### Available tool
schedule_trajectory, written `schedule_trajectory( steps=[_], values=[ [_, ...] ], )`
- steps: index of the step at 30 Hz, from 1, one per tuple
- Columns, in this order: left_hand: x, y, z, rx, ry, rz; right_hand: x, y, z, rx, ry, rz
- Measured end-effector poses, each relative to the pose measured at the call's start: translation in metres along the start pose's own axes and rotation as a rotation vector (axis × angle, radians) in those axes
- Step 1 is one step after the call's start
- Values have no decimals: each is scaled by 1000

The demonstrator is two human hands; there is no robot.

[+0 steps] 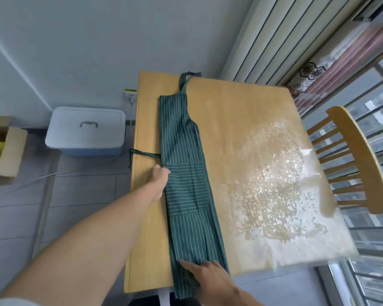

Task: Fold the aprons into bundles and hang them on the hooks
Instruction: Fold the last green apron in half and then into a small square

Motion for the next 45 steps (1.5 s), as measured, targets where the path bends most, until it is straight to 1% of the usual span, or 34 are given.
schedule_trajectory(
  steps=[1,3,4,5,6,8,9,11,13,14,16,17,18,19,20,21,22,24,25,27,29,31,32,33,34,35,37,38,40,41,42,43,44,45],
  values=[
    [0,3,3,10,-31,14,-1,2,-4,20,15,-27],
    [3,6,5,-42,60,-9,-3,3,-3,52,95,-88],
    [4,7,5,-72,120,-32,-3,1,-2,34,152,-141],
    [5,8,4,-97,160,-48,-1,0,-5,-1,205,-237],
    [5,8,3,-115,196,-46,3,-4,-11,-77,235,-365],
    [4,11,4,-127,256,-45,9,-17,-28,-315,271,-621],
    [5,15,4,-122,274,-54,7,-24,-37,-429,293,-690],
    [5,18,3,-121,285,-86,-5,-30,-54,-589,424,-712],
    [2,10,1,-173,282,-160,-19,-32,-71,-699,549,-674],
    [-1,1,0,-213,270,-202,-23,-31,-76,-732,569,-640],
    [-6,-27,4,-359,295,-295,-25,-33,-73,-710,585,-527],
    [-9,-40,6,-496,399,-340,-22,-31,-68,-662,621,-490],
    [-13,-53,10,-641,566,-334,-19,-29,-60,-623,699,-473],
    [-20,-63,16,-749,749,-246,-16,-29,-54,-582,805,-466],
    [-25,-73,24,-771,900,-87,-10,-33,-46,-549,945,-480],
    [-27,-79,36,-693,994,91,-2,-36,-39,-501,1097,-505],
    [-27,-89,46,-584,1038,242,11,-42,-34,-453,1195,-560],
    [-22,-109,60,-390,1016,417,47,-57,-20,-321,1236,-663],
    [-20,-120,63,-293,938,468,66,-64,-12,-235,1228,-682],
    [-11,-137,72,-83,622,586,100,-72,3,-89,1201,-632],
    [2,-147,86,188,322,598,122,-73,9,-17,1211,-532],
    [25,-148,108,455,226,478,137,-75,14,43,1295,-398],
    [34,-152,118,528,244,462,140,-73,13,55,1356,-320],
    [38,-157,123,539,311,523,142,-72,12,55,1389,-261],
    [38,-161,127,530,354,604,142,-68,8,39,1389,-242],
    [38,-162,129,475,359,634,143,-64,5,5,1349,-247],
    [39,-165,128,451,241,719,144,-54,-5,-83,1201,-344],
    [40,-160,125,447,174,724,147,-48,-9,-123,1110,-410],
    [43,-153,109,399,40,679,157,-36,-14,-183,909,-510],
    [45,-148,98,358,7,663,163,-32,-16,-194,806,-533],
    [45,-146,85,284,6,611,169,-26,-17,-192,720,-536],
    [41,-141,77,218,-8,604,172,-18,-19,-191,658,-524],
    [38,-131,73,175,-59,593,175,-12,-20,-182,624,-521],
    [38,-129,66,107,-64,531,177,-8,-21,-168,602,-527]
  ],
)
Point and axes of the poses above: each hand's wrist, its own y-axis towards the middle knuckle, its own x-axis out of the back of the hand, z = x × y, the point moved 4 cm from there along y, towards the middle knuckle, and after that the axes turned 11 degrees about x, right-handed, at the moved point
